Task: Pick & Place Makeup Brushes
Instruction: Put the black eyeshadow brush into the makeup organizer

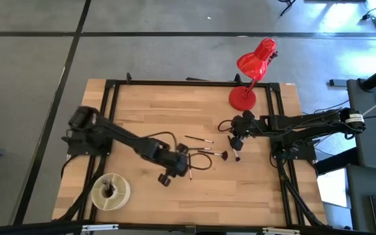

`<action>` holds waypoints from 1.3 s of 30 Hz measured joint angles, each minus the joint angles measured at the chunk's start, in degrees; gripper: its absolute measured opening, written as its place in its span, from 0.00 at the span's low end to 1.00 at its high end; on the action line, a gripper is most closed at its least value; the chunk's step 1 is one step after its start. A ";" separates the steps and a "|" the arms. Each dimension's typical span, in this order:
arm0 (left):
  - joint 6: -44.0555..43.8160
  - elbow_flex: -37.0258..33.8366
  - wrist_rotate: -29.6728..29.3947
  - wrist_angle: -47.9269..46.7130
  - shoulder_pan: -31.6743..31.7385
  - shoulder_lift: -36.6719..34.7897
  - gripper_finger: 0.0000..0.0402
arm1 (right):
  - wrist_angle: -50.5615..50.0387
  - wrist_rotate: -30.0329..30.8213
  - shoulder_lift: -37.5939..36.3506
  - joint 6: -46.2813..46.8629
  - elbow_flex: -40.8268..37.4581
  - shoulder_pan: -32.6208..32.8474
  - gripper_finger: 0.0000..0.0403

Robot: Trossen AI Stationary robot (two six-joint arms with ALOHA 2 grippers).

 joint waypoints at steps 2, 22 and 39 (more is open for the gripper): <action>3.98 1.71 -0.23 0.29 0.34 3.39 0.30 | -0.01 0.04 0.00 -0.45 0.00 0.00 0.15; 20.46 17.61 5.13 -8.02 0.75 21.38 0.30 | -1.53 0.00 0.00 0.67 0.00 0.00 0.15; 15.32 23.87 -3.28 -12.54 1.78 21.10 0.11 | -1.51 0.00 0.00 0.05 0.00 -0.01 0.15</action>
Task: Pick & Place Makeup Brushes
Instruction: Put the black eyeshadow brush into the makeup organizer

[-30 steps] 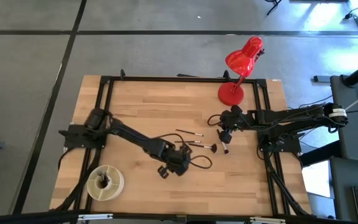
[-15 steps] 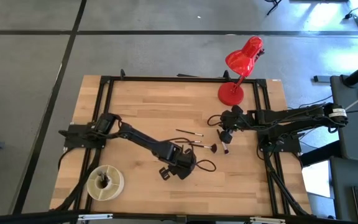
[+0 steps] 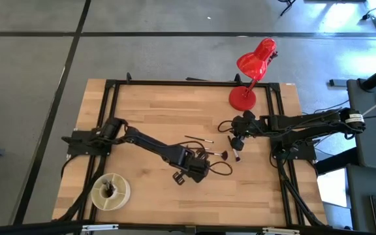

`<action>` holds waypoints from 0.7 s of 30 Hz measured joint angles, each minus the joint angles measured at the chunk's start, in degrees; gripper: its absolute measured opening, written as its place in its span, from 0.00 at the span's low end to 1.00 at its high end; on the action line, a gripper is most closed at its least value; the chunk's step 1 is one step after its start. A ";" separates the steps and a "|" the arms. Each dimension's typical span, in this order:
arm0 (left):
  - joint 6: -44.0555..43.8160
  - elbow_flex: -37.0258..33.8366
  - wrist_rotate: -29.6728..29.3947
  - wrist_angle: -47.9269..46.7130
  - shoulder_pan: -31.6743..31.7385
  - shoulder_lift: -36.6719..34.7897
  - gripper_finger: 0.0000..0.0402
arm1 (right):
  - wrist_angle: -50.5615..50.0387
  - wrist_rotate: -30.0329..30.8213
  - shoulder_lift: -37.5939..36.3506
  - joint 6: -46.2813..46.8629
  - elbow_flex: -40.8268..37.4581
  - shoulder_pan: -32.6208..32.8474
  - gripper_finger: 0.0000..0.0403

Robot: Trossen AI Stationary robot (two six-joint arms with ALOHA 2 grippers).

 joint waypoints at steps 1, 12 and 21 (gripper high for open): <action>0.22 0.89 0.00 -0.72 -0.02 -0.04 0.11 | -0.01 0.00 0.00 0.00 0.00 -0.01 0.15; 1.04 -1.16 1.85 -2.37 2.08 0.00 0.33 | -0.45 0.00 0.00 0.11 0.00 -0.01 0.15; 3.88 -1.72 6.32 -1.73 3.30 1.43 0.41 | -0.58 0.00 0.01 0.22 0.00 0.01 0.15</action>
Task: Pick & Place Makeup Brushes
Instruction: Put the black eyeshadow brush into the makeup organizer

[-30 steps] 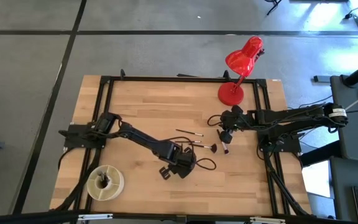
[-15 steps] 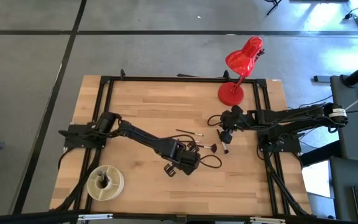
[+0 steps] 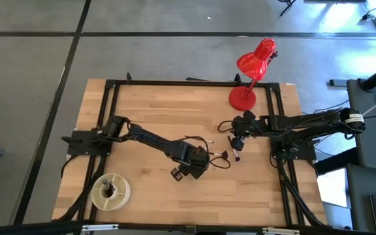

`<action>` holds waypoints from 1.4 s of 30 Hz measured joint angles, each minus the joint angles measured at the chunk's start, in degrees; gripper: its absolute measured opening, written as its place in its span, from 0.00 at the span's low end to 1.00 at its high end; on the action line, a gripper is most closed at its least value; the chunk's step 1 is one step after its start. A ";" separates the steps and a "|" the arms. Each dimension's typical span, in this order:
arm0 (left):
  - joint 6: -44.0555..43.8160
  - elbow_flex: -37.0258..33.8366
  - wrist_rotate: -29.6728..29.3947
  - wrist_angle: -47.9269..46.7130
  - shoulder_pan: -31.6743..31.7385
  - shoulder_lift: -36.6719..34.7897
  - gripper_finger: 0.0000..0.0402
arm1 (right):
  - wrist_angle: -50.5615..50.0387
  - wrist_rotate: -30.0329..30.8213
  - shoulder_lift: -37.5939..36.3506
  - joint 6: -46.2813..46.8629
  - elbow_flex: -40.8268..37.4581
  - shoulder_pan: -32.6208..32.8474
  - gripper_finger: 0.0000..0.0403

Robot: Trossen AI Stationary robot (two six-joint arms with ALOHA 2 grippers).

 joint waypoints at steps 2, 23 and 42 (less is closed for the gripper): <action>0.56 0.04 0.31 -0.37 -0.01 0.81 0.38 | -0.01 0.01 -0.01 0.08 0.00 -0.01 0.15; -14.01 -0.33 -3.55 -2.47 0.39 -0.55 0.03 | -0.51 -0.01 -0.01 1.25 0.00 -0.01 0.15; -111.52 -0.08 -49.59 -47.54 -26.43 -25.18 0.03 | -5.05 1.70 -0.01 5.65 0.00 0.11 0.15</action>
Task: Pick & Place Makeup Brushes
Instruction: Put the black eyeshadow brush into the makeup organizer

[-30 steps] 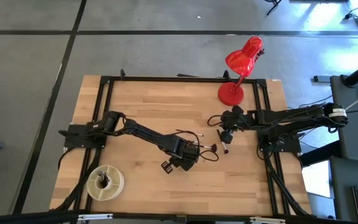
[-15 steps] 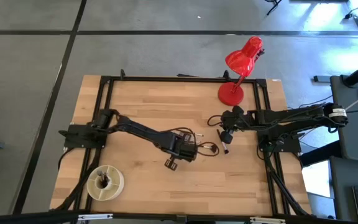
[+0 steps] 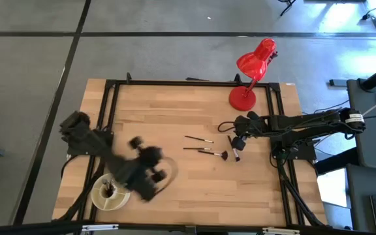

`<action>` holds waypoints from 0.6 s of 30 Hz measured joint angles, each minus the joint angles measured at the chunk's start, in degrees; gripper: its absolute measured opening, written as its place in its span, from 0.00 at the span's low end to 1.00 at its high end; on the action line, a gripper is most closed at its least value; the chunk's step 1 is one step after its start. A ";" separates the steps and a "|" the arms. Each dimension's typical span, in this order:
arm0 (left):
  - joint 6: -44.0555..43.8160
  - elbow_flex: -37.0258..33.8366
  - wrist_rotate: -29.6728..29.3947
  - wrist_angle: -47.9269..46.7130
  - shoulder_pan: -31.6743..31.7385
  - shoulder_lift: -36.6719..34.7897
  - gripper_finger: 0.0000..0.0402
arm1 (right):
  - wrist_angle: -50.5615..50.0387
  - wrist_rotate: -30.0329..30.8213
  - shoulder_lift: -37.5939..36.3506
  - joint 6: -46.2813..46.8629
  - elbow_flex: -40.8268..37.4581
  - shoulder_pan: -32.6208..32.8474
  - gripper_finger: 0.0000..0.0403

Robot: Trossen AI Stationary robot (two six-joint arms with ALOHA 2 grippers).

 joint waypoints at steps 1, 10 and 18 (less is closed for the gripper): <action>-6.29 -0.16 -1.42 -1.98 -2.61 -0.19 0.03 | 0.02 0.02 0.00 0.29 0.00 0.00 0.15; -16.54 -13.62 2.46 -0.89 -16.02 -3.91 0.03 | 3.48 0.41 0.00 0.09 0.00 -0.07 0.15; -27.77 -18.70 6.04 -1.01 -26.21 -7.28 0.03 | 6.20 0.39 0.02 -2.69 0.00 -0.07 0.15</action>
